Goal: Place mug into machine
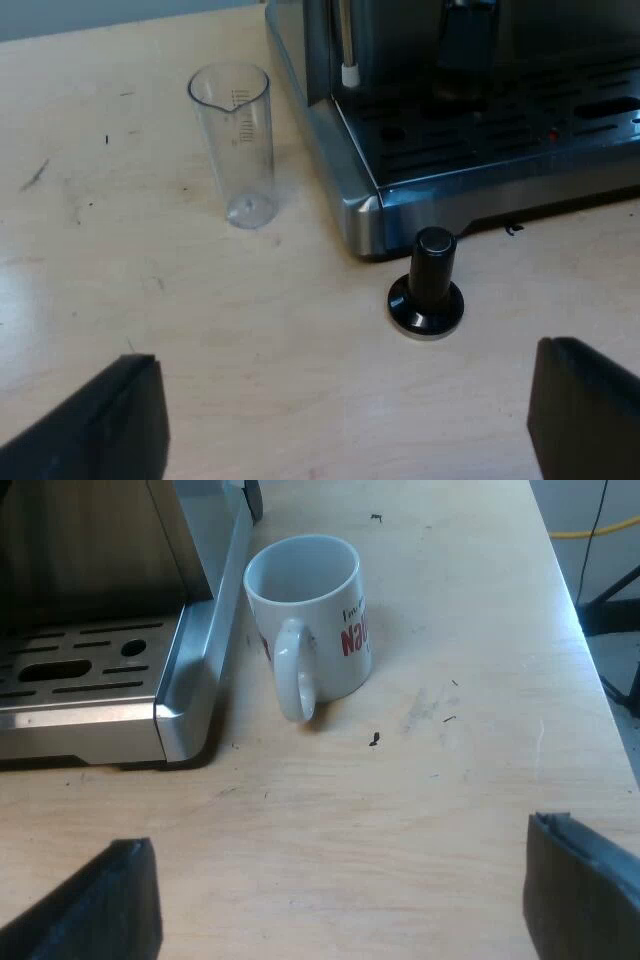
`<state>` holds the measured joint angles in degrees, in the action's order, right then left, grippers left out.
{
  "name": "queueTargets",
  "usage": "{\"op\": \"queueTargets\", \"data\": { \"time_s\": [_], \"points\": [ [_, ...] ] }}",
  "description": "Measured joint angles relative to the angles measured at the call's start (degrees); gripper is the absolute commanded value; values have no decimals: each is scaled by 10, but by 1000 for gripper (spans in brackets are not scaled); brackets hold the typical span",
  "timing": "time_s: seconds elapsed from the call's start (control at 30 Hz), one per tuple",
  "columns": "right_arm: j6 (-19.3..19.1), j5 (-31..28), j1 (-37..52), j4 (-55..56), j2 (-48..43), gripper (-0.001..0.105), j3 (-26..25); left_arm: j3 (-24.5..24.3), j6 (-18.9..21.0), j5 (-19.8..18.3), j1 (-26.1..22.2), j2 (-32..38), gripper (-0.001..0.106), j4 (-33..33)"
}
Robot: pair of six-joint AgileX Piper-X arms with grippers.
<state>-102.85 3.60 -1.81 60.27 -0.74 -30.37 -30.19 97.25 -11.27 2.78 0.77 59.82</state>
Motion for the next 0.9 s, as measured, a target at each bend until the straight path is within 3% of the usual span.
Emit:
{"op": "queueTargets", "data": {
  "time_s": [0.17,0.33,0.63,0.9],
  "points": [
    [0,13,0,0,0,99,-16,0,17,-45,9,0,86,-4],
    [0,13,0,2,0,99,-48,-21,20,-50,42,-13,86,-15],
    [-29,23,0,17,85,99,-105,-74,21,-65,100,-128,86,-84],
    [-30,41,0,18,186,99,-149,-103,21,-83,156,-227,86,-160]
  ]
}}
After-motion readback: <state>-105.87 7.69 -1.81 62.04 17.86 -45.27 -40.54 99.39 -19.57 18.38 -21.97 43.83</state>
